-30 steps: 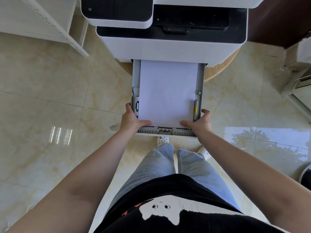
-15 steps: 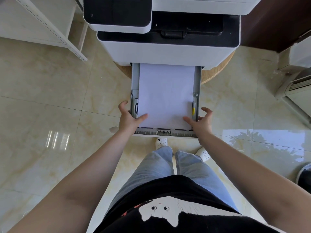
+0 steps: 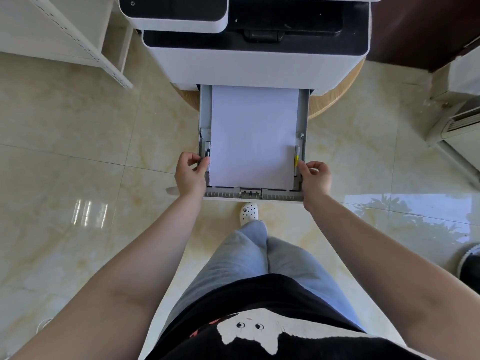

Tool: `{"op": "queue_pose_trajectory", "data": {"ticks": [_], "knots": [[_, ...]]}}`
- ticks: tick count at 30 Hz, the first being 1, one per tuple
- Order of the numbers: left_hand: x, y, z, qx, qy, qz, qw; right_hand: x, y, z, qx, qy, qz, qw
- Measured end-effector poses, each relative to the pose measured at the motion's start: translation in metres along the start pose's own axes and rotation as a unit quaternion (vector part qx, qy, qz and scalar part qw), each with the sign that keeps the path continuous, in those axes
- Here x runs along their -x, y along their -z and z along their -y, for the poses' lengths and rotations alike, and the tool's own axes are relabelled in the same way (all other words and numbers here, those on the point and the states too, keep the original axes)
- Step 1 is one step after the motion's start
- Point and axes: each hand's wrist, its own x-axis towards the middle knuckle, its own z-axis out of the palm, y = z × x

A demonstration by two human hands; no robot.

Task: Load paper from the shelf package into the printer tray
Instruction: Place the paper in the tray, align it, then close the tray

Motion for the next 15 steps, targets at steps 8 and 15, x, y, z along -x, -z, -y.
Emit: {"op": "queue_pose_trajectory", "data": {"ticks": [8, 15], "knots": [[0.016, 0.02, -0.009, -0.076, -0.02, 0.074, 0.994, 0.015, 0.035, 0.015, 0.139, 0.064, 0.082, 0.985], [0.101, 0.045, 0.019, -0.072, 0.0, -0.114, 0.991, 0.056, 0.077, -0.046, 0.029, -0.073, 0.016, 0.997]]}}
